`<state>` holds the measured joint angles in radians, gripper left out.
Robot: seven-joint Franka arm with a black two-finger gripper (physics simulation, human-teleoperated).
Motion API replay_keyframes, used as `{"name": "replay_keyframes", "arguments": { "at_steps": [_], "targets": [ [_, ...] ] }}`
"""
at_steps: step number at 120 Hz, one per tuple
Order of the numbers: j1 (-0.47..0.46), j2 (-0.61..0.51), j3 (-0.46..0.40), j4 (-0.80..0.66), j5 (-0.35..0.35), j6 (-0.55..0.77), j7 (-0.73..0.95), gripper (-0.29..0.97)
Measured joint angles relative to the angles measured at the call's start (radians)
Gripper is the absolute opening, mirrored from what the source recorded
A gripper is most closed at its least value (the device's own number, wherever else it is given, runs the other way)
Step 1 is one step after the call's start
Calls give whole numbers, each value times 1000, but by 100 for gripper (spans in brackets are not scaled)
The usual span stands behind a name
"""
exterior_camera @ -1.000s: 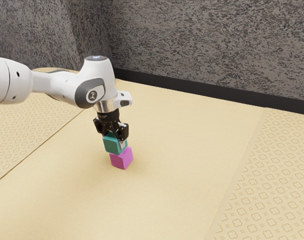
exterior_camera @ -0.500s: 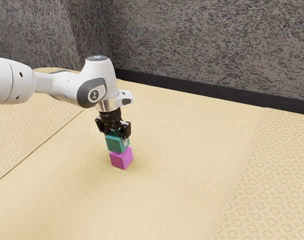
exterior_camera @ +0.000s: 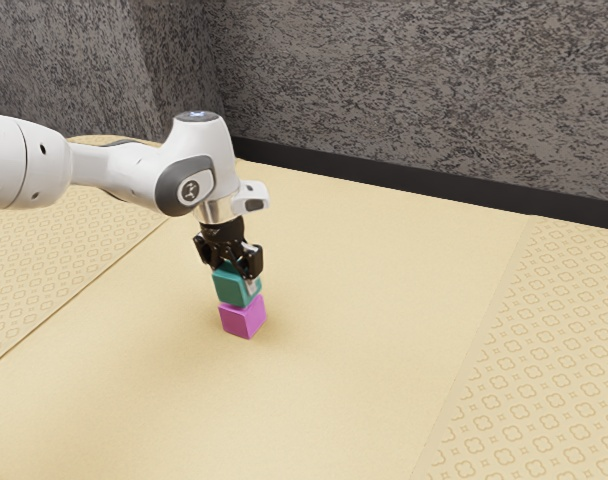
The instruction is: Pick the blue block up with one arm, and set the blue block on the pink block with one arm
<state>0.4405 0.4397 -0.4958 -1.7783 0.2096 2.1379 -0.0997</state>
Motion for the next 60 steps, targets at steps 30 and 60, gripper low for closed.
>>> {"name": "replay_keyframes", "arguments": {
  "at_steps": [30, 60],
  "targets": [
    [-2, -9, -3, -10, -6, -2, 28, 36],
    [-2, -5, -3, -12, -8, 0, 45, 36]
  ]
}}
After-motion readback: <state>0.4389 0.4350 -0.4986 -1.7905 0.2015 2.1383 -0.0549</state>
